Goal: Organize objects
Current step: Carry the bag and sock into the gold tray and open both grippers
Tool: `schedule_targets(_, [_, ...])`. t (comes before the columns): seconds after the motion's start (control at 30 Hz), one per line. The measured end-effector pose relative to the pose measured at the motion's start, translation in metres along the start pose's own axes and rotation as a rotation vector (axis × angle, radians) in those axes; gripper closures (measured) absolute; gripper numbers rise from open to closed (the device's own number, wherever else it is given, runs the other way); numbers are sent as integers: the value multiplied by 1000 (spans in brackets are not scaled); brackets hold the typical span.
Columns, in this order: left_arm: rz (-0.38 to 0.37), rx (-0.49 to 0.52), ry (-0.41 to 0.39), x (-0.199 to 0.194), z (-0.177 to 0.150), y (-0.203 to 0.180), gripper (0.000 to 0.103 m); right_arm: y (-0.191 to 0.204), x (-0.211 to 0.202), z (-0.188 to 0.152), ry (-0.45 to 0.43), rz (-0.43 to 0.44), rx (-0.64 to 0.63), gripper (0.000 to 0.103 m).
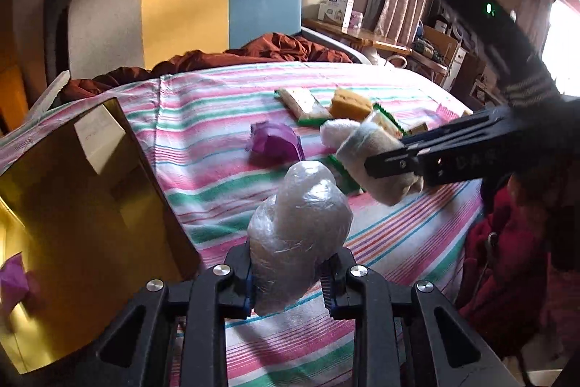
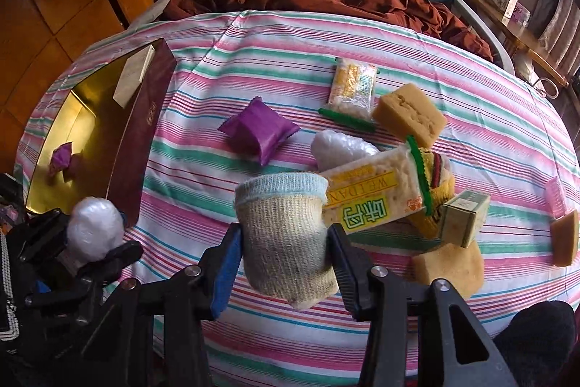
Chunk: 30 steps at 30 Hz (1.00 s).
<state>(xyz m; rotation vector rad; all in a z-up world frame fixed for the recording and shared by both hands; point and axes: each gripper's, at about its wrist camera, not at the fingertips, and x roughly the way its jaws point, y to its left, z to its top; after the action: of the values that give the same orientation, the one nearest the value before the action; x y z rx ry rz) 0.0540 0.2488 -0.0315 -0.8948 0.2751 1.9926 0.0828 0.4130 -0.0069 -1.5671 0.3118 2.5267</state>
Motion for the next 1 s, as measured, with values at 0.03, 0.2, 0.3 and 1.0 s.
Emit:
schedule_targets(0.03, [7, -19, -20, -9, 3, 7, 75, 3, 0, 3, -8, 12, -1, 55])
schedule_targets(0.2, [99, -140, -71, -45, 14, 64, 75, 33, 0, 16, -39, 69, -41, 55])
schedule_targets(0.3, [202, -200, -78, -59, 18, 106, 75, 59, -3, 25, -66, 108, -83, 55])
schedule_targets(1.0, [467, -425, 95, -29, 18, 294, 72, 258, 75, 32, 98, 335, -342, 55])
